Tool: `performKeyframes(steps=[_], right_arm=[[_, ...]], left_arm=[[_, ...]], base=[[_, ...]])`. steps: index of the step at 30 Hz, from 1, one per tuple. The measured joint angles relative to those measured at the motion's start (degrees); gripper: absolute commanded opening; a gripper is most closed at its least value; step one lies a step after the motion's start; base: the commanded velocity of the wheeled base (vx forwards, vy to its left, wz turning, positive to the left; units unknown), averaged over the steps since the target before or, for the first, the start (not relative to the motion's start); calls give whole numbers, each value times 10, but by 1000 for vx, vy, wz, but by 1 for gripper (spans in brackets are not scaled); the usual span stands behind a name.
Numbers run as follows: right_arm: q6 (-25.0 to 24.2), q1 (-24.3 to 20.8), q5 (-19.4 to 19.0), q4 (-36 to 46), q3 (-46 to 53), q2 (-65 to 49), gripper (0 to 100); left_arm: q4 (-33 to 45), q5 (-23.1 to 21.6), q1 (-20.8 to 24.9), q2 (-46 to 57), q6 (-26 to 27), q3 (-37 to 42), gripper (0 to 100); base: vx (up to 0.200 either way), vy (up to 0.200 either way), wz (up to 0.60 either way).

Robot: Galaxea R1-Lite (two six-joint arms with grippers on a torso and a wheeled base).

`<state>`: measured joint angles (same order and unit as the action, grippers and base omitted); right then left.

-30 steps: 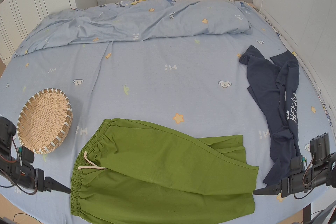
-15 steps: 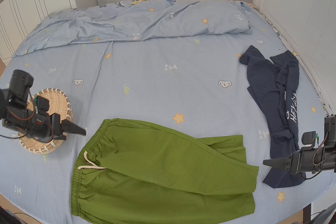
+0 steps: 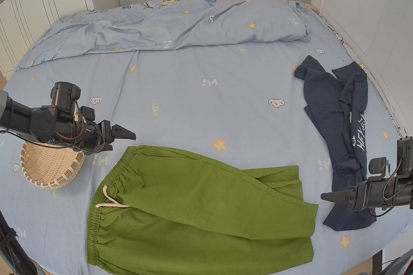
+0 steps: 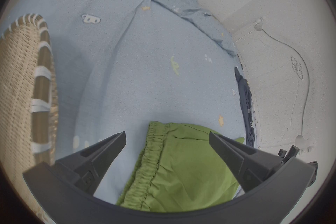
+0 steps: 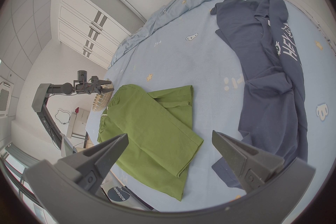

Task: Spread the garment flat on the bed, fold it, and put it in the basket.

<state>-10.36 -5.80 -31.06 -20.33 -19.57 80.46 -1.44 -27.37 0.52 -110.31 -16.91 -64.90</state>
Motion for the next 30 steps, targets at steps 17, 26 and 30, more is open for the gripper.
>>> performKeyframes(steps=[17,26,30], right_arm=[[0,-1,0,-1,3,2,100],[0,-1,0,-1,3,4,100],[0,-1,0,1,5,5,100]], left_arm=[[-6,2,15,-87,-15,-48,0],[-5,0,21,-96,-15,-45,0],[-2,0,21,-94,-15,-43,0]], base=[[0,0,0],[0,0,0],[0,0,0]])
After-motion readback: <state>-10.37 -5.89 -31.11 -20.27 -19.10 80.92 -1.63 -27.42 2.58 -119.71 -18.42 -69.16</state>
